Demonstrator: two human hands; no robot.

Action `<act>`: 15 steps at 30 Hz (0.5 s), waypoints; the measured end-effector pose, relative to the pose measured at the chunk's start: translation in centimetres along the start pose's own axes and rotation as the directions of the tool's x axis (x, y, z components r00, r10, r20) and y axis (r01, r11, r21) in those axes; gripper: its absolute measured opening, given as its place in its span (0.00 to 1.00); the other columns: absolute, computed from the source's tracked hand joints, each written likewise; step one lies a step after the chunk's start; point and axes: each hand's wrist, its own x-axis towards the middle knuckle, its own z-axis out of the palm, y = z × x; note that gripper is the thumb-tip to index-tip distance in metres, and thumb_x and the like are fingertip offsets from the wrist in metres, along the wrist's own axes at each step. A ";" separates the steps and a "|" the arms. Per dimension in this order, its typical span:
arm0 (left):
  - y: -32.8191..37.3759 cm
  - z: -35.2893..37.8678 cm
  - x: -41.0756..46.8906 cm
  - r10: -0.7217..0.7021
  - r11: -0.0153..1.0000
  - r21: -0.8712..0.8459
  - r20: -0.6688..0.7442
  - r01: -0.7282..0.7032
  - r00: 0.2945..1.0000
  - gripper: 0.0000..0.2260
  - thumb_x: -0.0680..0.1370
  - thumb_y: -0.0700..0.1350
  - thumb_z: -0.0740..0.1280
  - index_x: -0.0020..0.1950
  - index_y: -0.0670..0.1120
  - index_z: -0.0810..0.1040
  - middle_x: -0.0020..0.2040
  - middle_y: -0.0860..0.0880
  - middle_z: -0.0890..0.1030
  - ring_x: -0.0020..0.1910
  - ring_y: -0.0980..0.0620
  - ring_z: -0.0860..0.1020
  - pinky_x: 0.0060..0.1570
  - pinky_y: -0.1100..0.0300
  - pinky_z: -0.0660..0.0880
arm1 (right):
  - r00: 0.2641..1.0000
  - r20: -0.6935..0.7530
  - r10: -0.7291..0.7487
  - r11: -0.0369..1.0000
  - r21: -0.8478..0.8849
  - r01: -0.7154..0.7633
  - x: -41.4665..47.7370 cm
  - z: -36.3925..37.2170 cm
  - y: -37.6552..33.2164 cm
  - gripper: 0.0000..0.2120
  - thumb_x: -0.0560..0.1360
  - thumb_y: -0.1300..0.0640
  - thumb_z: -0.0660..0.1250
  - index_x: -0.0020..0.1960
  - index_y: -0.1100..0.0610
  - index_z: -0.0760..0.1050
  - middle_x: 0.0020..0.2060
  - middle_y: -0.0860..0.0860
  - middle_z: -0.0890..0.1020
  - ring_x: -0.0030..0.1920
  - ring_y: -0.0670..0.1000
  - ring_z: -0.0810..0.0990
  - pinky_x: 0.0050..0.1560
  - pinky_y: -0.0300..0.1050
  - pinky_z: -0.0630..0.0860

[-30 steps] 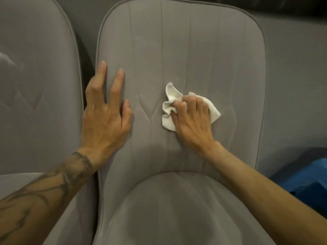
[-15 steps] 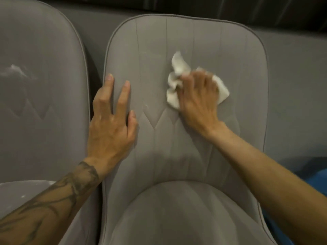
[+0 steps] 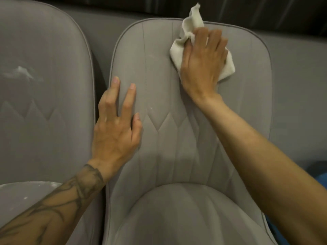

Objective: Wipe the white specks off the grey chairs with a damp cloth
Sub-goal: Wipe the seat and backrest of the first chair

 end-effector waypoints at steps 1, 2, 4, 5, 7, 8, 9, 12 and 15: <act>0.0 -0.1 0.0 0.000 1.000 -0.001 0.004 0.000 1.000 0.28 0.83 0.47 0.59 0.84 0.47 0.59 0.83 0.40 0.54 0.81 0.36 0.60 0.71 0.41 0.73 | 1.000 0.014 -0.001 1.000 0.004 0.001 -1.1 -0.1 -0.4 0.17 0.81 0.49 0.56 0.57 0.59 0.77 0.53 0.59 0.78 0.50 0.59 0.75 0.50 0.49 0.66; 0.1 -0.1 0.0 -0.001 1.000 -0.003 0.009 0.001 1.000 0.28 0.83 0.47 0.59 0.84 0.47 0.59 0.83 0.41 0.54 0.81 0.36 0.60 0.70 0.40 0.74 | 0.995 0.073 -0.063 0.998 0.019 0.061 -2.9 -0.6 -0.5 0.17 0.81 0.49 0.56 0.58 0.59 0.76 0.54 0.60 0.77 0.51 0.61 0.75 0.51 0.52 0.66; 0.1 -0.2 0.0 -0.004 1.000 -0.007 0.019 0.004 1.000 0.28 0.83 0.46 0.59 0.84 0.47 0.60 0.83 0.41 0.53 0.81 0.37 0.59 0.68 0.39 0.75 | 0.932 0.215 -0.293 0.956 0.088 0.280 -6.1 -2.0 0.3 0.15 0.82 0.50 0.56 0.58 0.58 0.76 0.55 0.60 0.77 0.53 0.62 0.74 0.52 0.55 0.67; 0.2 -0.3 0.0 -0.007 1.000 -0.010 0.023 0.007 1.000 0.28 0.83 0.46 0.60 0.84 0.47 0.60 0.83 0.41 0.53 0.81 0.37 0.59 0.68 0.38 0.75 | 0.887 0.252 -0.388 0.922 0.120 0.369 -6.4 -2.4 1.1 0.14 0.82 0.50 0.57 0.57 0.57 0.76 0.54 0.59 0.77 0.53 0.61 0.74 0.52 0.55 0.68; 0.2 -0.3 0.1 -0.008 1.000 -0.012 0.023 0.008 1.000 0.28 0.83 0.45 0.61 0.83 0.46 0.60 0.83 0.41 0.53 0.81 0.36 0.59 0.69 0.37 0.74 | 0.887 0.210 -0.411 0.911 0.092 0.401 -3.8 -1.9 2.1 0.13 0.82 0.50 0.57 0.56 0.58 0.75 0.52 0.59 0.77 0.50 0.61 0.74 0.49 0.55 0.67; 0.2 -0.2 0.1 -0.007 1.000 -0.011 0.021 0.007 1.000 0.28 0.83 0.45 0.61 0.83 0.46 0.60 0.83 0.41 0.54 0.81 0.36 0.60 0.69 0.37 0.74 | 0.926 0.159 -0.341 0.940 0.060 0.336 -2.0 -1.2 2.1 0.14 0.82 0.50 0.58 0.55 0.58 0.75 0.52 0.59 0.77 0.49 0.61 0.74 0.48 0.55 0.68; 0.2 -0.2 0.1 -0.005 1.000 -0.009 0.019 0.005 1.000 0.28 0.83 0.45 0.61 0.83 0.46 0.61 0.83 0.40 0.54 0.81 0.36 0.60 0.69 0.37 0.74 | 0.964 0.097 -0.246 0.969 0.031 0.244 -0.4 -0.6 1.9 0.14 0.81 0.50 0.58 0.55 0.59 0.75 0.51 0.59 0.77 0.48 0.60 0.74 0.48 0.55 0.69; 0.2 -0.2 0.0 -0.008 1.000 -0.012 0.021 0.008 1.000 0.28 0.83 0.45 0.61 0.84 0.47 0.60 0.83 0.41 0.54 0.81 0.37 0.60 0.67 0.38 0.76 | 0.998 0.033 -0.046 0.999 0.030 0.045 -0.9 -0.1 0.1 0.15 0.80 0.49 0.58 0.55 0.59 0.76 0.52 0.58 0.78 0.49 0.59 0.75 0.49 0.51 0.68; 0.1 -0.2 0.0 -0.009 1.000 -0.005 0.019 0.009 1.000 0.29 0.83 0.46 0.60 0.84 0.47 0.60 0.83 0.41 0.53 0.81 0.37 0.59 0.67 0.39 0.76 | 0.952 0.181 -0.245 0.967 0.118 0.226 -5.8 -1.6 -0.7 0.14 0.80 0.51 0.59 0.57 0.58 0.76 0.53 0.59 0.77 0.51 0.61 0.74 0.51 0.54 0.67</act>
